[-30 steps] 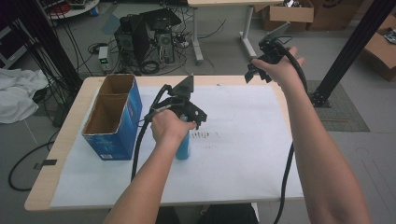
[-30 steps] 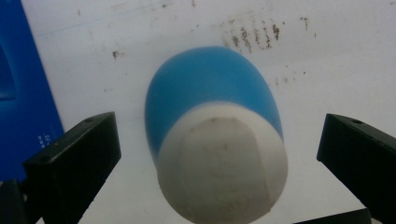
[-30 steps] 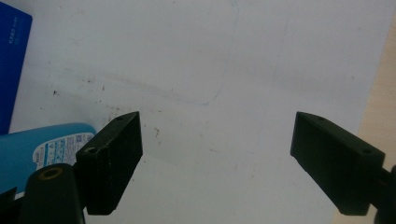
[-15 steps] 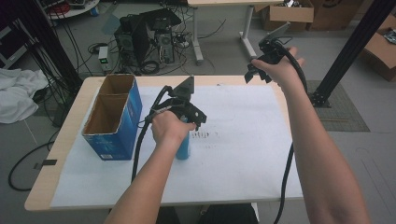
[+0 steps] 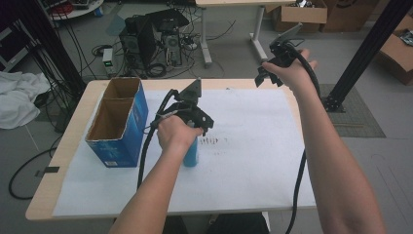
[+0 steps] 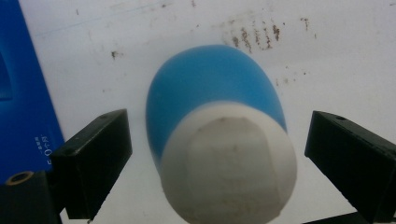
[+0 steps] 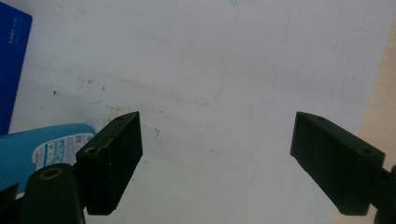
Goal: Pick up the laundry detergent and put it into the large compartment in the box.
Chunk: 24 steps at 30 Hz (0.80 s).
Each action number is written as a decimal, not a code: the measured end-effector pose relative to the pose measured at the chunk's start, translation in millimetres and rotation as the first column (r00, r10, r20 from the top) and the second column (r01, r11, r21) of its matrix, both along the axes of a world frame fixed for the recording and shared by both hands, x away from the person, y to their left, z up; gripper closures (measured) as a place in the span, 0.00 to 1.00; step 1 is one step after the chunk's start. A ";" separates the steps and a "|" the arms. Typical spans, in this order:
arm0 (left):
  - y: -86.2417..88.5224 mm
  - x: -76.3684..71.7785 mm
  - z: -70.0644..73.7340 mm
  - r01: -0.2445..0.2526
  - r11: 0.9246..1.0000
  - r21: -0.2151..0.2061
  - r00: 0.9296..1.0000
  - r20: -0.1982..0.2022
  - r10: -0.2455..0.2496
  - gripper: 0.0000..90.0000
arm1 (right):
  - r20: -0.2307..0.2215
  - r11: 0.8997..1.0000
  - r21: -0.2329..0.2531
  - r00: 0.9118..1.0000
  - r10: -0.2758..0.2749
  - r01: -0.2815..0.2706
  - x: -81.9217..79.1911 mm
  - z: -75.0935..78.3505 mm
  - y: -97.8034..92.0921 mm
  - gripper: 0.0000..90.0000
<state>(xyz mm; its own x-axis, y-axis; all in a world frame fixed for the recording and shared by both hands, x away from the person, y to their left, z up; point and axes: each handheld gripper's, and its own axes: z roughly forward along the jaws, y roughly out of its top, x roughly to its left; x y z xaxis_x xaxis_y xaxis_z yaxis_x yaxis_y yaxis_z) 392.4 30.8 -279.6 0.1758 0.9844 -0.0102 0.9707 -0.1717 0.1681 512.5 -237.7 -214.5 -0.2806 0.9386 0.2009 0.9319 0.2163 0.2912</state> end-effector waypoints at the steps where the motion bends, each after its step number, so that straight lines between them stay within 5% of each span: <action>1: 0.3 0.0 0.0 0.000 1.000 -0.002 1.000 -0.001 0.000 0.09 | 0.003 1.000 -0.004 1.000 0.003 -0.003 0.0 0.0 0.0 0.19; 24: 2.3 3.6 -0.1 -0.010 1.000 -0.008 1.000 -0.007 0.009 0.19 | 0.009 1.000 0.015 1.000 0.011 -0.011 -1.1 1.9 2.1 0.19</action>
